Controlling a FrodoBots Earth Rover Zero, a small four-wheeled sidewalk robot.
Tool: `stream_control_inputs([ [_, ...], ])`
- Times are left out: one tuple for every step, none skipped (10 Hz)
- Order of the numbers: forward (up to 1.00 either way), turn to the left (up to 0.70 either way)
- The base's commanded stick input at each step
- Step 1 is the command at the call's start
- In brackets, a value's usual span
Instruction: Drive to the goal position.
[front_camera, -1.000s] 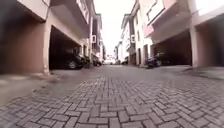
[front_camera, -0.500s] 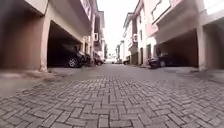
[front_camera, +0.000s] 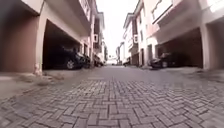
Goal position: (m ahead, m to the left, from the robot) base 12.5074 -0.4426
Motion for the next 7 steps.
stream_control_inputs([
  [0.7, 0.0],
  [0.7, 0.0],
  [0.7, 0.0],
  [0.7, 0.0],
  [0.7, 0.0],
  [0.7, 0.0],
  [0.7, 0.0],
])
